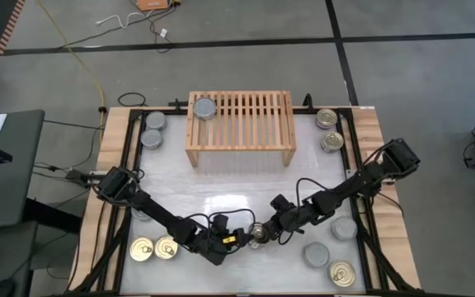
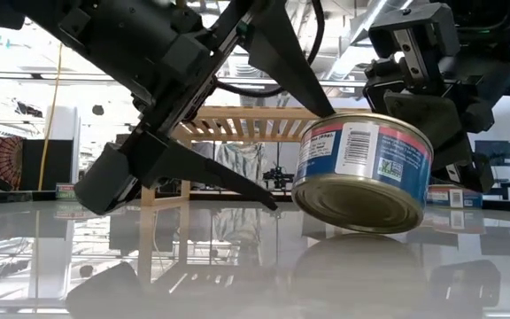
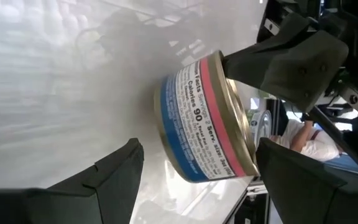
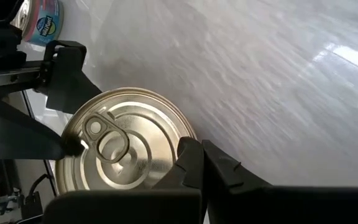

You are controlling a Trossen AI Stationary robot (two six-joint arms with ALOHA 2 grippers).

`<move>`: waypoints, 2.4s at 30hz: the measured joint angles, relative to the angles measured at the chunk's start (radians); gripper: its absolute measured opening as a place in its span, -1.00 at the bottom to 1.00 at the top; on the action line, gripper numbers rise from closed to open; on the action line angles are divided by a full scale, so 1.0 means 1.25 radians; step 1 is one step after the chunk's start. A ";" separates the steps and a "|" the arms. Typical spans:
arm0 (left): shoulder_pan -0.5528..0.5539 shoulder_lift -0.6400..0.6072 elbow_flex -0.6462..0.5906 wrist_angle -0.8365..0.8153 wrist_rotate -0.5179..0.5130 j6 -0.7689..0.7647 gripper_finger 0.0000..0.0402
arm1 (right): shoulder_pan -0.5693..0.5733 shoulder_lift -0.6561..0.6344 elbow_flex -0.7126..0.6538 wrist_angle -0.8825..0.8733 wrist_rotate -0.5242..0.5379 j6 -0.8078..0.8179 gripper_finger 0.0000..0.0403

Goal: Stack canned seafood by type on shelf
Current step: Put the blue and pink tuna can on the shelf

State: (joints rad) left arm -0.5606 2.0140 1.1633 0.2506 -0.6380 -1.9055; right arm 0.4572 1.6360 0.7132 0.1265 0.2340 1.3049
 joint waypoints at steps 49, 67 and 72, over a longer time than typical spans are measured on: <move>-0.045 0.141 0.144 0.017 -0.082 -0.106 0.49 | 0.021 0.001 0.000 0.026 0.003 -0.003 -0.89; 0.000 0.139 0.144 -0.021 -0.037 -0.095 0.49 | 0.022 0.000 0.000 0.025 0.000 -0.003 -0.89; 0.006 0.140 0.144 -0.020 -0.027 -0.083 0.47 | 0.022 0.000 0.000 0.025 -0.001 -0.004 -0.89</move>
State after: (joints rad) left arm -0.5527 2.1887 1.3437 0.2253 -0.6721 -2.0088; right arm 0.4843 1.6363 0.7132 0.1577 0.2329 1.3003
